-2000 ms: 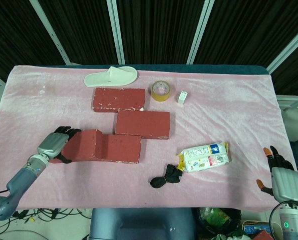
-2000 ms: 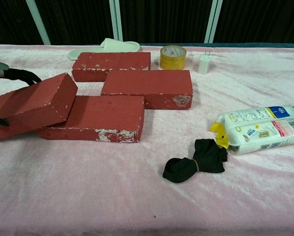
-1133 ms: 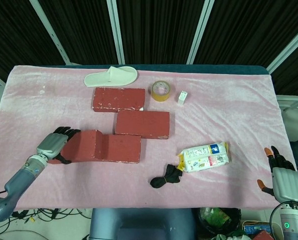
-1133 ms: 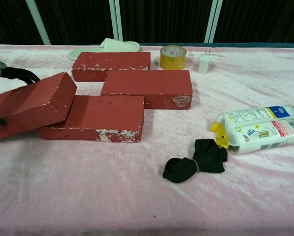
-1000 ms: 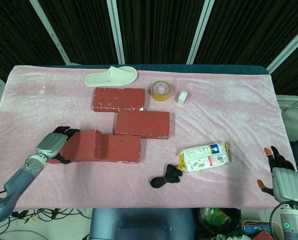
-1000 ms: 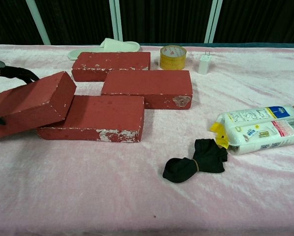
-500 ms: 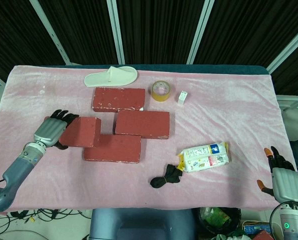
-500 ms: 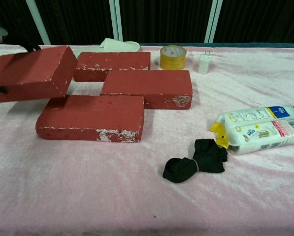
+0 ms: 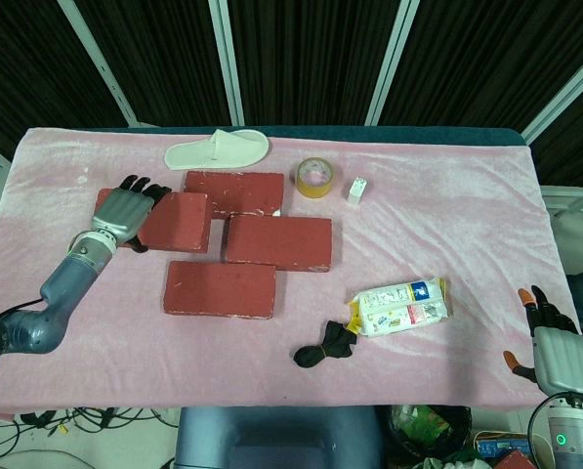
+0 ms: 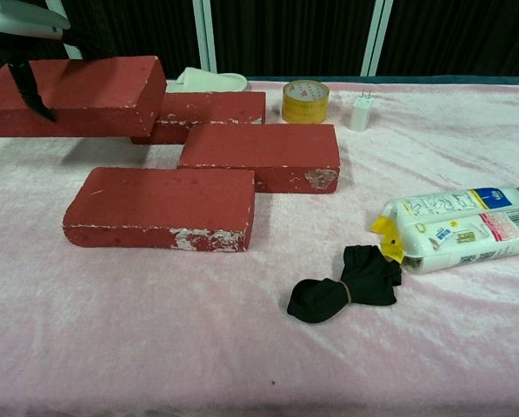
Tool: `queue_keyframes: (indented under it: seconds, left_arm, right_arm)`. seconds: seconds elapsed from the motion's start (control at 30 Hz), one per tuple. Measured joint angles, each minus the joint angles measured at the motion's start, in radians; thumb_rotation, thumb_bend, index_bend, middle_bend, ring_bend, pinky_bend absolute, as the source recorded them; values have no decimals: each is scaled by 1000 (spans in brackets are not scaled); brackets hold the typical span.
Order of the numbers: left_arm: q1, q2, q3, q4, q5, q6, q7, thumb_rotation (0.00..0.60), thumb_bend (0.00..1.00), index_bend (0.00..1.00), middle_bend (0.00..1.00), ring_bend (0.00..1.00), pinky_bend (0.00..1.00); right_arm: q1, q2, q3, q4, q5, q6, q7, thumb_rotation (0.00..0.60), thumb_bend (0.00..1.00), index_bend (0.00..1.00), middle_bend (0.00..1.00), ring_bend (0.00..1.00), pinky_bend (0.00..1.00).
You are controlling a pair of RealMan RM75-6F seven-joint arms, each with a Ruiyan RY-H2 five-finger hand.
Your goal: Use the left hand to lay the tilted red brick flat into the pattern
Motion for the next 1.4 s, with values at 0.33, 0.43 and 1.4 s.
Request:
queue_keyframes:
  seconds: [0.33, 0.43, 1.4]
  left_arm:
    - [-91, -87, 54, 80, -157, -32, 66, 600, 162, 192, 227, 0, 0]
    - [-100, -93, 68, 87, -182, -37, 69, 600, 162, 193, 228, 0, 0]
    - [-158, -142, 162, 139, -261, -40, 76, 600, 162, 192, 227, 0, 0]
  right_arm:
    - [1, 1, 2, 0, 5, -2, 2, 600, 153, 75, 7, 125, 200]
    - [1, 1, 1, -1, 6, -3, 2, 600, 153, 75, 7, 125, 200]
    - [2, -1, 3, -2, 12, -2, 0, 600, 153, 76, 7, 125, 200]
